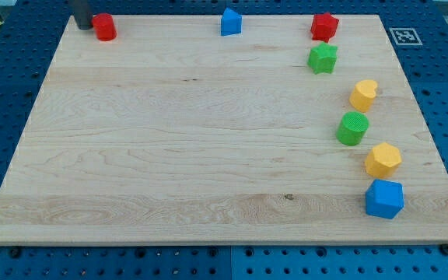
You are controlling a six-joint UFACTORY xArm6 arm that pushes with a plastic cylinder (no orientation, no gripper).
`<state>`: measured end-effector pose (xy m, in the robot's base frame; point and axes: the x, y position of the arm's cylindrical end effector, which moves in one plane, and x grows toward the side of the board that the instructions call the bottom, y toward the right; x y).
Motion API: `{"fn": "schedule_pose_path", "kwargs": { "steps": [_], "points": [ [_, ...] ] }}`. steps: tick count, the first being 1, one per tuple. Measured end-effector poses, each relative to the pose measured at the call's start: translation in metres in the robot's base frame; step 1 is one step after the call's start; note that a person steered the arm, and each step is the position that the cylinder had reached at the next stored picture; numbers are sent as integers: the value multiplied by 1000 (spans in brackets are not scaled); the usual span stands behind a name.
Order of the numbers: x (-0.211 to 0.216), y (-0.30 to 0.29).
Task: Slide the red circle a bit right and down
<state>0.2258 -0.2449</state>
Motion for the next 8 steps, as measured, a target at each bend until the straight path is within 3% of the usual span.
{"fn": "schedule_pose_path", "kwargs": {
  "steps": [3, 8],
  "points": [
    [22, 88],
    [4, 91]
  ]
}}
